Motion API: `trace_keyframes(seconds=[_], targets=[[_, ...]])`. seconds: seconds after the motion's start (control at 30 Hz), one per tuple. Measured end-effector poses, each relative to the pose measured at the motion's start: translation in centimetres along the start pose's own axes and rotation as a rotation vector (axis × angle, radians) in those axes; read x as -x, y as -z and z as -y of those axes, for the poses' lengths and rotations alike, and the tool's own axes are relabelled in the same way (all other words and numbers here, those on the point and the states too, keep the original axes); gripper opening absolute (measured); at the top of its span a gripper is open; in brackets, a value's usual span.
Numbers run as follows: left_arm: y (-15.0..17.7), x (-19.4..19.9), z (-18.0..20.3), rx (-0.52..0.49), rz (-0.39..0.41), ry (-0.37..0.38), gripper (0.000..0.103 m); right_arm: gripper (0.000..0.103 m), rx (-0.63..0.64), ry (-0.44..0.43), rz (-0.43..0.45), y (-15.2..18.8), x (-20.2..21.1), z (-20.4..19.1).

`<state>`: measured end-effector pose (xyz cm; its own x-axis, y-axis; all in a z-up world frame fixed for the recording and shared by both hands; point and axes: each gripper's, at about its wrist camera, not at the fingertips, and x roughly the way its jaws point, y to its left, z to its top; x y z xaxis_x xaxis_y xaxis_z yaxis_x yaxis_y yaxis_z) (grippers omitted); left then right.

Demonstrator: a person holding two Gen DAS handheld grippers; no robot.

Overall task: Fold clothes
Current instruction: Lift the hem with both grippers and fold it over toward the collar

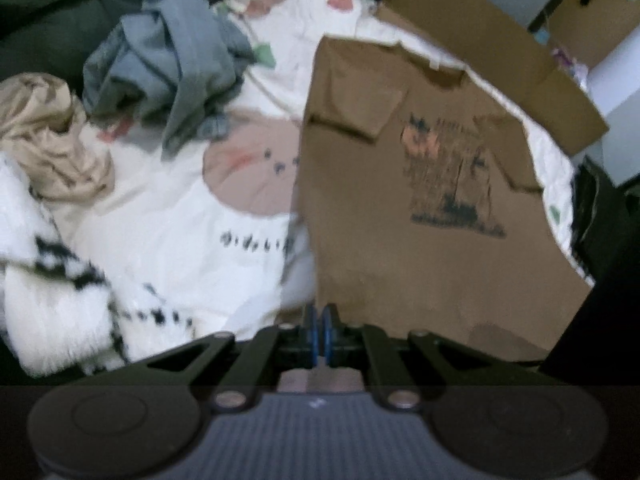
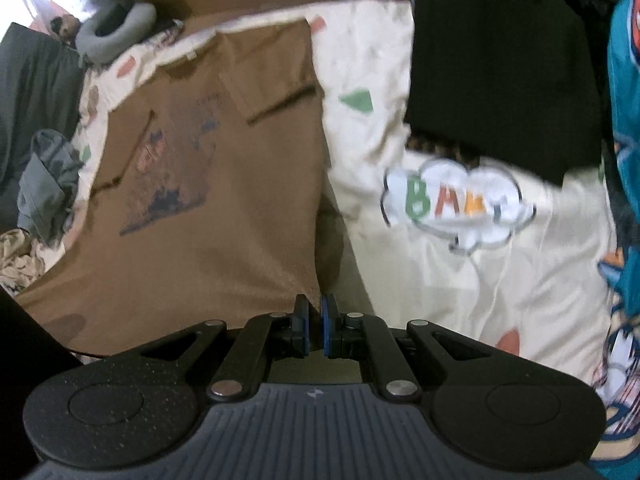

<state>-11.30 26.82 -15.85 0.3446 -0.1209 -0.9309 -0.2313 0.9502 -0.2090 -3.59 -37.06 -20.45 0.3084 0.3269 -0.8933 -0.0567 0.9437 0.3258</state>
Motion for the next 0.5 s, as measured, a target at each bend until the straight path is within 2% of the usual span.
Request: trace_keyframes(seconds=[0.37,0.5], targets=[[-5.1,2.9,1.6,0.026,0.155,0.066,0.003,0.004,0.077,-0.006,0.113,-6.1,4.4,-2.7],[-6.9,3.9,2.0,0.034,0.194,0.071,0.003,0.004,0.055,-0.021,0.141,-8.1,5.7,-3.4]])
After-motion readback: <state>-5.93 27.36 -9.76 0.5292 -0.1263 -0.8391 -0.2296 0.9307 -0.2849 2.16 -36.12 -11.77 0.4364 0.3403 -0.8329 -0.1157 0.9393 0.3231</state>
